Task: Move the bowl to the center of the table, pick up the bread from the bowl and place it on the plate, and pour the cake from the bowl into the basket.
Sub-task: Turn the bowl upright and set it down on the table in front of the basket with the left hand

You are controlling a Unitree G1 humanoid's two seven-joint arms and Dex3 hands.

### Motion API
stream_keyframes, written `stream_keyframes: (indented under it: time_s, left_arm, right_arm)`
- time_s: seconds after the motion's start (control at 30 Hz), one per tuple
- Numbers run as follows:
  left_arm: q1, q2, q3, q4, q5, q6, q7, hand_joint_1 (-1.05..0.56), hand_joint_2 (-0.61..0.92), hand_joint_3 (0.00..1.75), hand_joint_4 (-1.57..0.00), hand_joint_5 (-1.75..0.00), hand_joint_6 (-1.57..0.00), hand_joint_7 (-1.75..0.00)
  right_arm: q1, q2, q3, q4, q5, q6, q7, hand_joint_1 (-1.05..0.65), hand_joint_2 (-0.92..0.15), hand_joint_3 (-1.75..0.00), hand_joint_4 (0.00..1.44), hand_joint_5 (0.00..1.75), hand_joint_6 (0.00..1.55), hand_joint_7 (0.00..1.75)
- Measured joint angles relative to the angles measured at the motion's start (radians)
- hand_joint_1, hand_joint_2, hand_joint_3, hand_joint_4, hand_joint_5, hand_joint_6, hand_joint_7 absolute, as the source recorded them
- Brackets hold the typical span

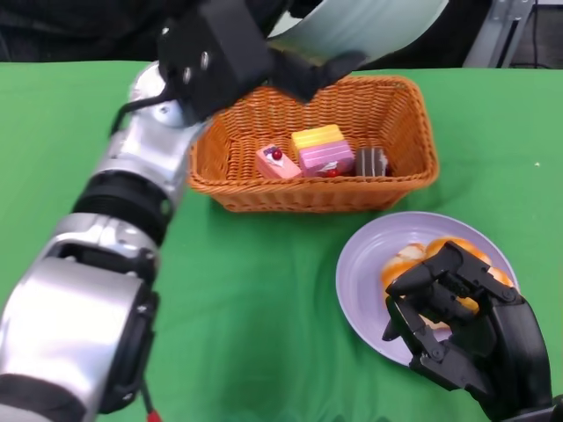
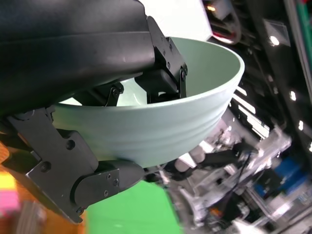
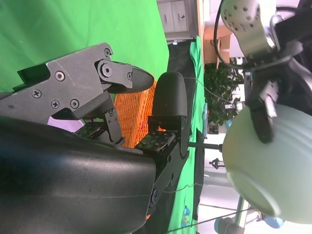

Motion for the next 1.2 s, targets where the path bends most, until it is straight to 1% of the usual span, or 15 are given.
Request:
stream_keyframes:
  time_s: [0.1, 0.13, 0.2, 0.3, 0.4, 0.43, 0.5, 0.57, 0.6, 0.67, 0.7, 0.8, 0.87, 1.03, 1.2]
  left_arm:
    - [0.018, 0.028, -0.013, -0.002, 0.022, -0.028, 0.012, -0.1, 0.6, 1.09, -0.62, -1.75, -0.67, -1.49]
    - [0.022, 0.043, -0.021, -0.003, 0.043, -0.045, 0.036, -0.1, 0.63, 1.04, -0.59, -1.73, -0.66, -1.47]
    - [0.041, 0.087, -0.046, -0.01, 0.114, -0.126, 0.098, -0.09, 0.65, 1.0, -0.58, -1.72, -0.66, -1.46]
    - [0.071, 0.149, -0.095, -0.022, 0.256, -0.217, 0.257, -0.12, 0.61, 1.05, -0.62, -1.73, -0.7, -1.44]
    - [0.092, 0.203, -0.142, -0.038, 0.402, -0.252, 0.444, -0.15, 0.59, 1.06, -0.65, -1.74, -0.71, -1.48]
    - [0.099, 0.219, -0.155, -0.045, 0.449, -0.262, 0.513, -0.14, 0.63, 0.99, -0.66, -1.74, -0.69, -1.51]
    - [0.105, 0.244, -0.184, -0.052, 0.524, -0.275, 0.639, -0.13, 0.69, 0.9, -0.66, -1.75, -0.67, -1.54]
    - [0.111, 0.272, -0.214, -0.064, 0.603, -0.286, 0.775, -0.1, 0.71, 0.86, -0.66, -1.75, -0.64, -1.55]
    - [0.119, 0.286, -0.231, -0.075, 0.637, -0.289, 0.839, -0.09, 0.7, 0.87, -0.65, -1.75, -0.63, -1.57]
    - [0.142, 0.316, -0.268, -0.102, 0.713, -0.289, 0.967, -0.09, 0.64, 0.98, -0.66, -1.75, -0.63, -1.61]
    - [0.155, 0.329, -0.288, -0.115, 0.752, -0.285, 1.029, -0.08, 0.63, 1.01, -0.66, -1.75, -0.63, -1.61]
    - [0.195, 0.367, -0.35, -0.139, 0.851, -0.272, 1.208, -0.05, 0.54, 1.14, -0.65, -1.75, -0.62, -1.61]
    - [0.217, 0.391, -0.385, -0.149, 0.897, -0.262, 1.307, -0.04, 0.45, 1.24, -0.63, -1.75, -0.62, -1.61]
    - [0.26, 0.438, -0.454, -0.158, 0.968, -0.238, 1.507, -0.05, 0.41, 1.29, -0.65, -1.74, -0.63, -1.61]
    - [0.309, 0.464, -0.522, -0.168, 1.021, -0.19, 1.674, 0.02, 0.35, 1.33, -0.73, -1.63, -0.62, -1.63]
  right_arm:
    - [0.0, 0.001, -0.005, 0.002, 0.001, 0.0, 0.0, -0.16, -0.77, -0.58, 0.7, 1.62, 0.6, 1.32]
    - [-0.004, 0.001, -0.005, 0.005, 0.001, 0.0, 0.0, -0.15, -0.75, -0.65, 0.7, 1.64, 0.6, 1.34]
    - [-0.011, 0.002, -0.005, 0.012, 0.001, -0.001, 0.003, -0.14, -0.73, -0.7, 0.69, 1.65, 0.59, 1.35]
    - [-0.017, 0.002, -0.01, 0.027, 0.001, -0.002, 0.006, -0.14, -0.71, -0.74, 0.68, 1.65, 0.59, 1.34]
    - [-0.02, 0.002, -0.013, 0.031, 0.0, -0.002, 0.006, -0.14, -0.69, -0.77, 0.69, 1.64, 0.6, 1.34]
    - [-0.022, 0.002, -0.014, 0.031, 0.0, -0.002, 0.006, -0.14, -0.68, -0.78, 0.69, 1.64, 0.6, 1.34]
    - [-0.025, 0.002, -0.014, 0.034, 0.0, -0.002, 0.006, -0.14, -0.68, -0.79, 0.69, 1.64, 0.6, 1.34]
    - [-0.026, 0.002, -0.015, 0.034, 0.002, -0.002, 0.008, -0.13, -0.67, -0.79, 0.69, 1.64, 0.61, 1.33]
    - [-0.027, 0.002, -0.015, 0.034, 0.003, -0.002, 0.009, -0.13, -0.68, -0.79, 0.68, 1.64, 0.61, 1.33]
    - [-0.027, 0.003, -0.016, 0.034, 0.004, -0.002, 0.01, -0.14, -0.67, -0.79, 0.68, 1.65, 0.61, 1.32]
    - [-0.027, 0.003, -0.016, 0.035, 0.005, -0.002, 0.01, -0.15, -0.67, -0.79, 0.68, 1.66, 0.61, 1.32]
    - [-0.029, 0.003, -0.017, 0.037, 0.011, -0.002, 0.011, -0.14, -0.67, -0.78, 0.68, 1.66, 0.61, 1.31]
    - [-0.032, 0.004, -0.018, 0.039, 0.012, -0.002, 0.011, -0.15, -0.68, -0.75, 0.68, 1.65, 0.61, 1.3]
    - [-0.036, 0.004, -0.019, 0.05, 0.019, -0.004, 0.011, -0.15, -0.7, -0.73, 0.69, 1.65, 0.62, 1.3]
    - [-0.039, 0.002, -0.021, 0.054, 0.023, -0.006, 0.011, -0.15, -0.7, -0.73, 0.69, 1.65, 0.62, 1.3]
